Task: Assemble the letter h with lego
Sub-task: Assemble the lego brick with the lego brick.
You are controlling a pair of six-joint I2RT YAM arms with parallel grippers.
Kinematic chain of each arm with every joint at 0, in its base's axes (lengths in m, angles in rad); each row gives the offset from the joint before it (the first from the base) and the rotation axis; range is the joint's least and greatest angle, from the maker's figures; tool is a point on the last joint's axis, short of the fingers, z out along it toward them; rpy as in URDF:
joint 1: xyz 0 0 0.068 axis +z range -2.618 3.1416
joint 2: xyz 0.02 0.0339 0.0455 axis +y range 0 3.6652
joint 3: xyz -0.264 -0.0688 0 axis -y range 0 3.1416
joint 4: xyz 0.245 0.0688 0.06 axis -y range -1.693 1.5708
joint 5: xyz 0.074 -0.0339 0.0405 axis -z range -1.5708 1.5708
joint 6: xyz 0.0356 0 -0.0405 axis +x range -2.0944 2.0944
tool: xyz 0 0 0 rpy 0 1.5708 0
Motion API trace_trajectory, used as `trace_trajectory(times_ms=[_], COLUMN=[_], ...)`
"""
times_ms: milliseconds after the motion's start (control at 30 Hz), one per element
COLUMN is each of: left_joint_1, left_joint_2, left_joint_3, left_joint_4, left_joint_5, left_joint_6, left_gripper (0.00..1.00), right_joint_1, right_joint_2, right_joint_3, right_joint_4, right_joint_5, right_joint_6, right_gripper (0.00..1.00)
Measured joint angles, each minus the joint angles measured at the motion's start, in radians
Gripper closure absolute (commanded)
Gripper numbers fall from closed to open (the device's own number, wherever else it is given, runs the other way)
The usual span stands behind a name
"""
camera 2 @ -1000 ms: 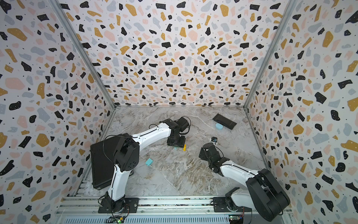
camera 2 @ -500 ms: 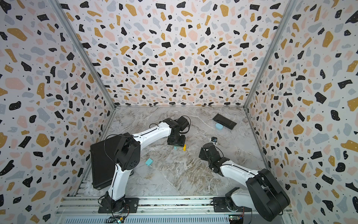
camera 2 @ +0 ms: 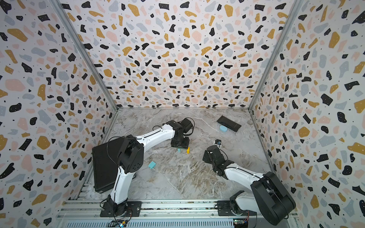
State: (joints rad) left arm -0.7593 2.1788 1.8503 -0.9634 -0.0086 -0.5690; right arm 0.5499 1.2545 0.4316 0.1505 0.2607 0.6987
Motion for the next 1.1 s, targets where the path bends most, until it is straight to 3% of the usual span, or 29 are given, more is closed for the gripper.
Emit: trace_trajectory(times_ms=[1100], left_joint_1=[0.031], left_joint_2=[-0.024], left_joint_3=[-0.046], left_joint_4=[0.104], left_joint_5=[0.028], left_joint_6=[-0.180], left_gripper=[1.00], right_joint_1=[0.000], right_joint_2=[0.020], right_joint_3=[0.010], right_joint_4=[0.016], right_joint_5=[-0.031], right_joint_6=[-0.007], right_gripper=[0.29])
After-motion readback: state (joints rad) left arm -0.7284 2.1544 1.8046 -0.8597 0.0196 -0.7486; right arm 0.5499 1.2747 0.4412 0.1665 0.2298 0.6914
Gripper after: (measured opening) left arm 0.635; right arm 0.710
